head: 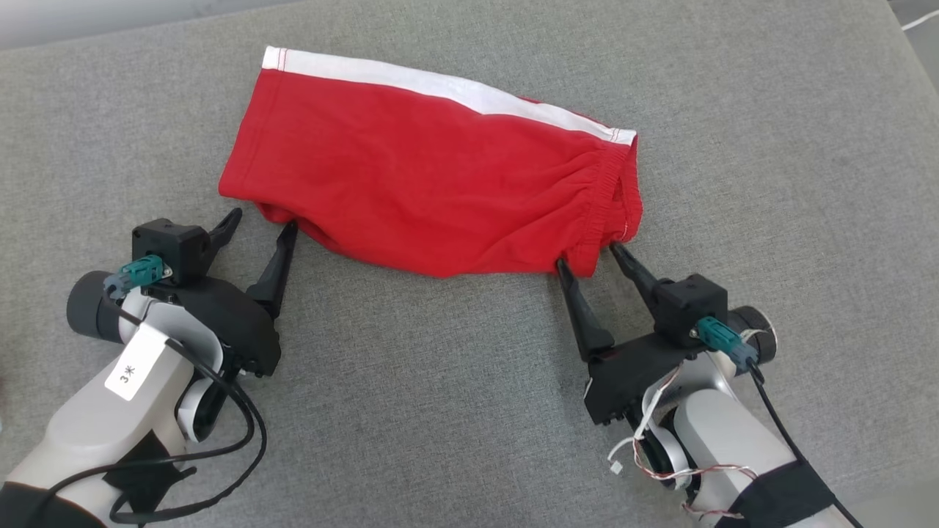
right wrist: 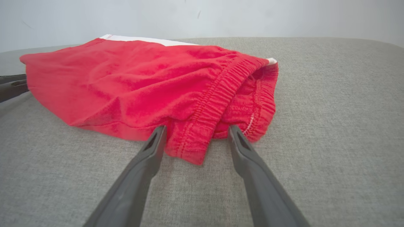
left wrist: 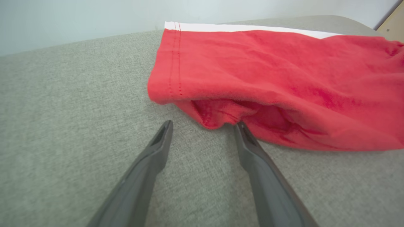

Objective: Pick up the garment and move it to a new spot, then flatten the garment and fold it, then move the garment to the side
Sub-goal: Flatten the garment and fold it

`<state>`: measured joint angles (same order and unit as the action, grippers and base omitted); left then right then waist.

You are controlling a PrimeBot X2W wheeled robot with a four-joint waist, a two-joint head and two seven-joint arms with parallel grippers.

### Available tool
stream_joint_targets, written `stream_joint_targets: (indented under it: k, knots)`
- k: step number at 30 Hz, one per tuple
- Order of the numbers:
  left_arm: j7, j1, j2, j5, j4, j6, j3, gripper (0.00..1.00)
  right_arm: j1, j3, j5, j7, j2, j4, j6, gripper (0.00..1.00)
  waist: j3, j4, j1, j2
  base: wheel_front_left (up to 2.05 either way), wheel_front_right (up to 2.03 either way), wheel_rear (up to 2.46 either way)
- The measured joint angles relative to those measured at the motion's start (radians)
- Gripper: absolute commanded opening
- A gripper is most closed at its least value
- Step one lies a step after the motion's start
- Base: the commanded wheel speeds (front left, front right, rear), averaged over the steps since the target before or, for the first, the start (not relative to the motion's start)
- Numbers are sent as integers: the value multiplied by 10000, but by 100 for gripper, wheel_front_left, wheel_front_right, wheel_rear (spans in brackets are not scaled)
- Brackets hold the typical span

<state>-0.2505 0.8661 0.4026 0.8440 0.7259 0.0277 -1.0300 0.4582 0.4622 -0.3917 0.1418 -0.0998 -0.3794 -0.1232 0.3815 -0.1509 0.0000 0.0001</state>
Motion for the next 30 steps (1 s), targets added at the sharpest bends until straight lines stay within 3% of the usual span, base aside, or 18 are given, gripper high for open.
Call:
stream_joint_targets:
  k: [17,29,30]
  knots:
    - [-63,444,-201,17,485,-35,173,100,487,-347,1058,-19,27,-828,-4,100,314,-76,0,0,0,0,0]
    - [-67,629,-456,128,830,-286,307,100,1249,-796,1822,-199,222,-1678,-4,100,500,-12,0,-1,0,0,0]
    - [-67,634,-483,190,878,-291,349,33,1285,-867,1822,-209,245,-1724,-4,81,513,-6,0,-1,0,0,0]
